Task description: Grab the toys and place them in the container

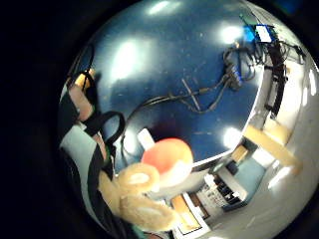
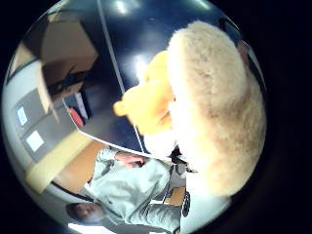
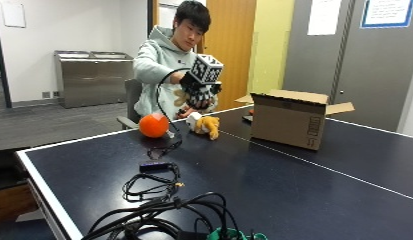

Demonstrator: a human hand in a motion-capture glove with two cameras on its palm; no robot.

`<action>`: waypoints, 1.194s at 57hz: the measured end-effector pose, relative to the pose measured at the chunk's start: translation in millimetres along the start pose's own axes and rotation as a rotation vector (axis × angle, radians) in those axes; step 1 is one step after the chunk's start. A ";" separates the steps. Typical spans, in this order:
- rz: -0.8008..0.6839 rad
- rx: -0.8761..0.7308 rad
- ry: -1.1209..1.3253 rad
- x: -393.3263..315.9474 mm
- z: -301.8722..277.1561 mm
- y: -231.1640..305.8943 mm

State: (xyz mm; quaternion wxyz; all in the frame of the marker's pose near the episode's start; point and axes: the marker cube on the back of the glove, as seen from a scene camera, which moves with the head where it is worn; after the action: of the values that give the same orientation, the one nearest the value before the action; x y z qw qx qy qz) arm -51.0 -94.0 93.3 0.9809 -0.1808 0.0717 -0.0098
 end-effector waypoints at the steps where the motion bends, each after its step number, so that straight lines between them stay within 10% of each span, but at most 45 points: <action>1: -0.008 0.018 0.013 -11.0 -7.6 7.7; 23: -0.296 0.466 0.080 -227.7 -176.7 51.2; 29: -0.806 0.458 -0.164 -291.9 -189.2 71.7; 38: -0.211 0.558 0.045 -265.3 -187.4 -14.6; 49: -0.406 0.526 0.052 -269.8 -170.3 -7.1; 61: -0.298 0.509 0.002 -232.2 -167.2 22.4; 68: -0.752 0.460 -0.031 -190.2 -153.8 79.1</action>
State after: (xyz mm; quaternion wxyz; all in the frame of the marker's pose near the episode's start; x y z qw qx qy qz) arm -261.9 -65.8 -50.9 0.9247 0.0286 -0.0181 -0.3791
